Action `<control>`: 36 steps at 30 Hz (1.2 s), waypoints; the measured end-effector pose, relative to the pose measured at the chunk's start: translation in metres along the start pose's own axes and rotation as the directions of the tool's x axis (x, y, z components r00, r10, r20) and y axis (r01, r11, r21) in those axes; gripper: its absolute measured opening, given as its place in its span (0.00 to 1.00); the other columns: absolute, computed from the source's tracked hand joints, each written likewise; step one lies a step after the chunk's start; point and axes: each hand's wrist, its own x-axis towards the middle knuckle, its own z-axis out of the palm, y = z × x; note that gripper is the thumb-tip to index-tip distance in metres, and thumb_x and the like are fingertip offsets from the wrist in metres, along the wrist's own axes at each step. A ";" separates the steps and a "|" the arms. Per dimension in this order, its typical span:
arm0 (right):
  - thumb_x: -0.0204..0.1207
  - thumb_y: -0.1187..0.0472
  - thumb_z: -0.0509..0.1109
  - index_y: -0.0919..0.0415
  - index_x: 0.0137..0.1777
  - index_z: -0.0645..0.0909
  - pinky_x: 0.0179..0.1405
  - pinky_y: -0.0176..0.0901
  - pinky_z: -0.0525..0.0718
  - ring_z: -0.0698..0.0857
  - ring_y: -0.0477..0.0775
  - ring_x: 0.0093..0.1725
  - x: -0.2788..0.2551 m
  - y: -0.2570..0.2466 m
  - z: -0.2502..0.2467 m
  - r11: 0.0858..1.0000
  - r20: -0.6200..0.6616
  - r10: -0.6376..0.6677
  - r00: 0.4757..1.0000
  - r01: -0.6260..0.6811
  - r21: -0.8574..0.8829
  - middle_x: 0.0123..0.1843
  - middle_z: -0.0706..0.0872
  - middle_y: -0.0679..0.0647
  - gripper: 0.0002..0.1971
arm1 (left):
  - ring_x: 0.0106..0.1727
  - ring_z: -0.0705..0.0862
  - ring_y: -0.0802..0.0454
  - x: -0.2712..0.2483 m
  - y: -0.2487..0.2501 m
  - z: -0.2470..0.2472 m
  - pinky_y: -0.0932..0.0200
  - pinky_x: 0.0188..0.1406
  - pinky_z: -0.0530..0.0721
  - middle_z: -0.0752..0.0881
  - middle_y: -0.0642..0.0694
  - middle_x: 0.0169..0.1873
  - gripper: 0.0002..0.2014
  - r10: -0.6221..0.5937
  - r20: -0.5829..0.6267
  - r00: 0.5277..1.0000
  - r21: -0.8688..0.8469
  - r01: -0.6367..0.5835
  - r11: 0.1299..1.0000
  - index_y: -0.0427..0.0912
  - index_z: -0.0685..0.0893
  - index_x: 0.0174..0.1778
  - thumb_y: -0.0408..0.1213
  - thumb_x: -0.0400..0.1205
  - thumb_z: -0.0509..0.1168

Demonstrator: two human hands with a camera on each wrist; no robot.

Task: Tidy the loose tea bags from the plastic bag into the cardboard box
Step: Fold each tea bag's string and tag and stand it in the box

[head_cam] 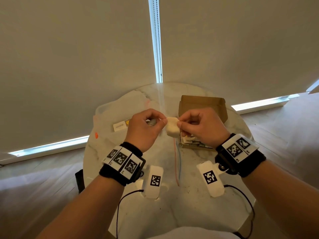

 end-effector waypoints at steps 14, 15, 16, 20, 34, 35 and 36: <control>0.76 0.68 0.75 0.66 0.54 0.90 0.41 0.36 0.88 0.92 0.50 0.38 -0.004 -0.002 0.025 0.989 -0.028 -0.085 0.996 0.088 0.116 0.40 0.93 0.55 0.08 | 0.22 0.80 0.67 -0.011 0.018 0.000 0.44 0.31 0.81 0.92 0.51 0.41 0.06 -0.165 0.024 0.986 -0.179 0.167 0.970 0.47 0.92 0.47 0.32 0.80 0.73; 0.76 0.68 0.75 0.66 0.53 0.90 0.40 0.35 0.88 0.92 0.50 0.38 -0.005 -0.002 0.025 0.988 -0.028 -0.083 0.996 0.086 0.125 0.40 0.93 0.55 0.07 | 0.23 0.80 0.68 -0.011 0.017 0.000 0.55 0.26 0.81 0.92 0.51 0.43 0.06 -0.174 0.034 0.984 -0.184 0.177 0.967 0.48 0.92 0.46 0.32 0.79 0.74; 0.76 0.68 0.75 0.66 0.53 0.90 0.40 0.35 0.87 0.92 0.49 0.38 -0.006 -0.002 0.025 0.988 -0.034 -0.078 0.996 0.082 0.132 0.40 0.93 0.55 0.07 | 0.21 0.79 0.67 -0.011 0.017 -0.001 0.66 0.24 0.78 0.92 0.50 0.44 0.06 -0.191 0.051 0.980 -0.193 0.197 0.961 0.47 0.92 0.47 0.32 0.78 0.75; 0.75 0.69 0.76 0.65 0.52 0.90 0.41 0.40 0.90 0.93 0.53 0.39 -0.006 -0.003 0.025 0.979 -0.048 -0.044 0.998 0.053 0.195 0.40 0.93 0.56 0.07 | 0.14 0.65 0.59 -0.013 0.016 -0.003 0.69 0.13 0.63 0.91 0.51 0.35 0.07 -0.329 0.129 0.935 -0.298 0.353 0.887 0.40 0.92 0.51 0.34 0.77 0.76; 0.76 0.70 0.74 0.70 0.48 0.88 0.40 0.37 0.88 0.91 0.55 0.37 -0.015 0.009 0.031 0.974 0.009 0.041 0.999 -0.042 0.223 0.38 0.92 0.61 0.04 | 0.15 0.63 0.56 -0.004 0.019 -0.007 0.67 0.15 0.61 0.88 0.53 0.32 0.03 -0.368 0.025 0.930 -0.337 0.354 0.872 0.41 0.92 0.46 0.33 0.78 0.76; 0.76 0.70 0.74 0.70 0.48 0.88 0.39 0.35 0.87 0.91 0.53 0.36 -0.016 0.012 0.032 0.975 0.023 0.051 0.998 -0.054 0.216 0.38 0.92 0.61 0.04 | 0.15 0.64 0.56 -0.004 0.021 -0.008 0.67 0.14 0.61 0.88 0.53 0.33 0.03 -0.357 0.022 0.934 -0.336 0.343 0.877 0.40 0.91 0.46 0.33 0.78 0.76; 0.76 0.70 0.74 0.71 0.48 0.89 0.39 0.34 0.86 0.91 0.52 0.36 -0.017 0.015 0.033 0.973 0.038 0.064 0.997 -0.071 0.218 0.38 0.92 0.61 0.04 | 0.15 0.64 0.57 -0.004 0.022 -0.008 0.67 0.14 0.62 0.88 0.52 0.33 0.03 -0.346 0.021 0.938 -0.333 0.333 0.882 0.40 0.91 0.46 0.33 0.78 0.76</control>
